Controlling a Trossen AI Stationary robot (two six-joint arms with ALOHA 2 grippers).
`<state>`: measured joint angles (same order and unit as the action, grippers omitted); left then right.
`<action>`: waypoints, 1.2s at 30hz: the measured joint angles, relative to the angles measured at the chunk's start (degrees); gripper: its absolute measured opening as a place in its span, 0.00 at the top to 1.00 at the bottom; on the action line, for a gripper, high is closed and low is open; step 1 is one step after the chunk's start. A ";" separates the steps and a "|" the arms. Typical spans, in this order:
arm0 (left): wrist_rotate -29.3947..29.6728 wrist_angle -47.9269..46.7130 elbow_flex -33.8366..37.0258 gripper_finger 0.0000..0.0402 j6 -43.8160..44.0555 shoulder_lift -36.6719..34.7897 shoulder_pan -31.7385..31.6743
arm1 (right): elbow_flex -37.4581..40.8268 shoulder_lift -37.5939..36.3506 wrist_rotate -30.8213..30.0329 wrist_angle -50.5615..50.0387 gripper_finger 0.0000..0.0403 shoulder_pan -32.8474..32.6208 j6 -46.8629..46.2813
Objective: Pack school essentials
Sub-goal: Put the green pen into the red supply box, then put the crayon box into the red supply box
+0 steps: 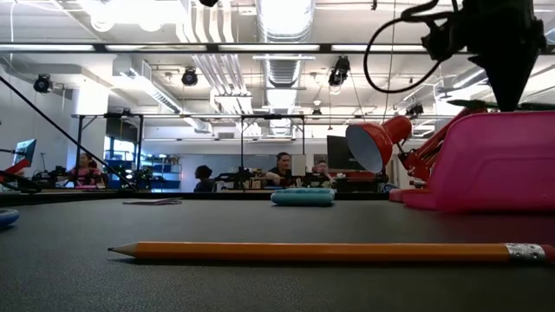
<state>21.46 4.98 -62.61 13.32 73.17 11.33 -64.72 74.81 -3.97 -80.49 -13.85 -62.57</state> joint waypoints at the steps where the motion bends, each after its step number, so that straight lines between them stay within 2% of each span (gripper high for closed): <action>1: -0.07 0.01 0.00 0.58 0.02 0.00 0.00 | 0.80 -0.02 -0.01 1.13 0.97 0.00 0.21; 9: -0.18 0.01 0.20 0.58 2.80 0.00 0.00 | 7.30 -0.04 1.41 12.32 0.97 0.00 2.59; 13: -0.18 0.02 0.20 0.58 2.82 0.00 0.00 | 8.02 0.23 0.99 13.59 0.96 0.00 3.30; 25: -0.22 -0.01 0.24 0.58 2.80 0.00 0.00 | 8.01 0.26 1.18 13.94 0.68 0.00 3.61; 30: -0.23 -0.21 0.24 0.58 2.80 0.00 0.00 | 5.12 0.02 1.20 11.11 0.61 0.00 3.11; 36: -0.25 -3.50 0.26 0.58 2.83 0.00 0.00 | -3.36 -0.13 0.99 7.65 0.59 0.00 2.37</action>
<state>21.21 1.48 -62.35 16.15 73.17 11.33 -68.08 74.67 -2.98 -72.85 -13.85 -60.20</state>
